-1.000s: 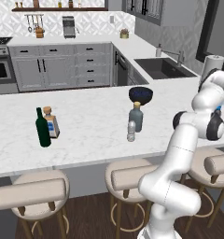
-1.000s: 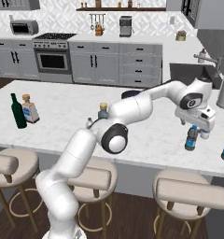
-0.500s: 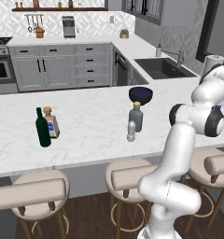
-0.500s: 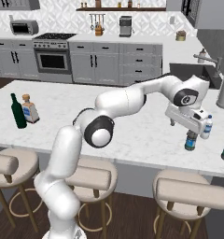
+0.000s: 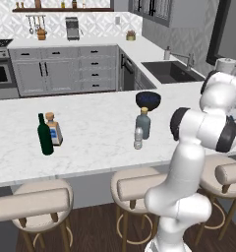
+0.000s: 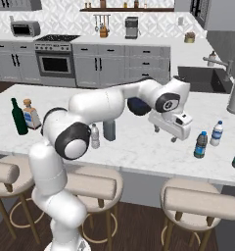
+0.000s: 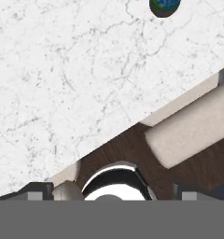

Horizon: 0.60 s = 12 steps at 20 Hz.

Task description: Move the plastic bottles in the middle to the plastics group, and the glass bottles in the middle to the glass group.

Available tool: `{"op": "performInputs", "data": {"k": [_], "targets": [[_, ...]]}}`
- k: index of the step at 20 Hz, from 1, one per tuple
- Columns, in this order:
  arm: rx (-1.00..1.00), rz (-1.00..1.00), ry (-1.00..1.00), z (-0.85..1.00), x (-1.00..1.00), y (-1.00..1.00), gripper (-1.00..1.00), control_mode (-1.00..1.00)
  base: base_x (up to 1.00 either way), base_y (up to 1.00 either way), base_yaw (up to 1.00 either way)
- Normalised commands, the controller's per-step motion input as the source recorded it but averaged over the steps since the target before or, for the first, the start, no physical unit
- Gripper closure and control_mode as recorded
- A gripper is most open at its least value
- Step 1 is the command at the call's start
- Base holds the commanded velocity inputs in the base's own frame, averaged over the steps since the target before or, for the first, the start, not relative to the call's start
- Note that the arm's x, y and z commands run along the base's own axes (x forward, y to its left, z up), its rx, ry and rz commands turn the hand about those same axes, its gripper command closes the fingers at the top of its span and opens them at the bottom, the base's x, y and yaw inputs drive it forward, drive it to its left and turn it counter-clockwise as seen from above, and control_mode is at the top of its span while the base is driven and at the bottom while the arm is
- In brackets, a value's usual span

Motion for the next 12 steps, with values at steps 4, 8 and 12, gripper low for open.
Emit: {"op": "performInputs", "data": {"k": [4, 8, 12], "targets": [[0.04, 0.03, 0.06, 0.30, 0.00, 0.92, -1.00, -1.00, 0.00, 0.00, 0.00], [0.13, 0.13, 0.04, 0.29, 0.00, 0.87, -1.00, -1.00, 0.00, 0.00, 0.00], [0.09, 0.12, 0.06, 0.29, 0.00, 0.94, -1.00, -1.00, 0.00, 0.00, 0.00]]}}
